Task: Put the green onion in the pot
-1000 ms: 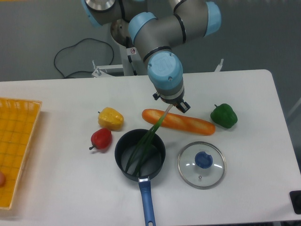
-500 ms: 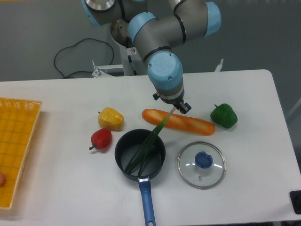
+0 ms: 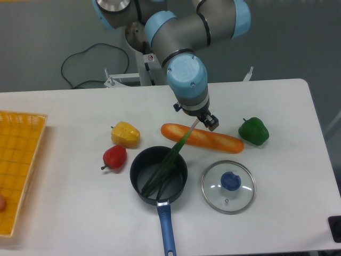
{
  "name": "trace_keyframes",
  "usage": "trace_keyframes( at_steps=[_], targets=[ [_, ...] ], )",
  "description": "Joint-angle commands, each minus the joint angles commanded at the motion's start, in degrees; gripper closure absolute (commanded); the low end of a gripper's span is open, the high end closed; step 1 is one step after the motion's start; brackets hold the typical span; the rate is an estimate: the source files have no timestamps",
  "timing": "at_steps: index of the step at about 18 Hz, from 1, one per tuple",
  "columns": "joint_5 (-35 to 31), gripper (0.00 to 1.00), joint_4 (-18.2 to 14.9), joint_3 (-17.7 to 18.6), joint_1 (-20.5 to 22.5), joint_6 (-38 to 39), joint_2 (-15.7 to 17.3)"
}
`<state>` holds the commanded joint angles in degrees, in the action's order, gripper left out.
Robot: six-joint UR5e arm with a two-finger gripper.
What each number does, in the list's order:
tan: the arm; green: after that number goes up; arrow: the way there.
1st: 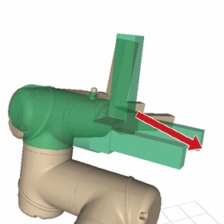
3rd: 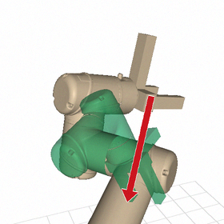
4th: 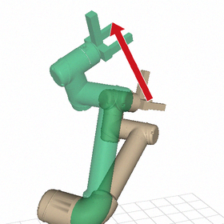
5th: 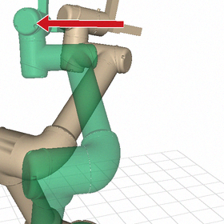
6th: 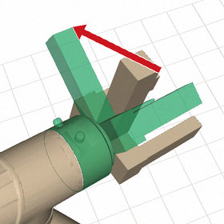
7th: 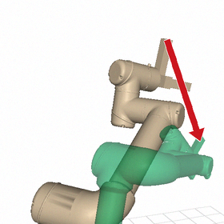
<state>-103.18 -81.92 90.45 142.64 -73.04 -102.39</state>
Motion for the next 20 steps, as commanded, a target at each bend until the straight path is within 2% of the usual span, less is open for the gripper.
trace_keyframes(
  at_steps=[7,12,20],
  targets=[
    [1.5,0.0,0.2,-1.6,2.1,-0.4,1.0],
    [7.3,0.0,-0.2,-4.6,6.1,-0.4,1.5],
    [9.7,0.0,-3.3,-6.9,9.0,-0.4,2.0]
  ],
)
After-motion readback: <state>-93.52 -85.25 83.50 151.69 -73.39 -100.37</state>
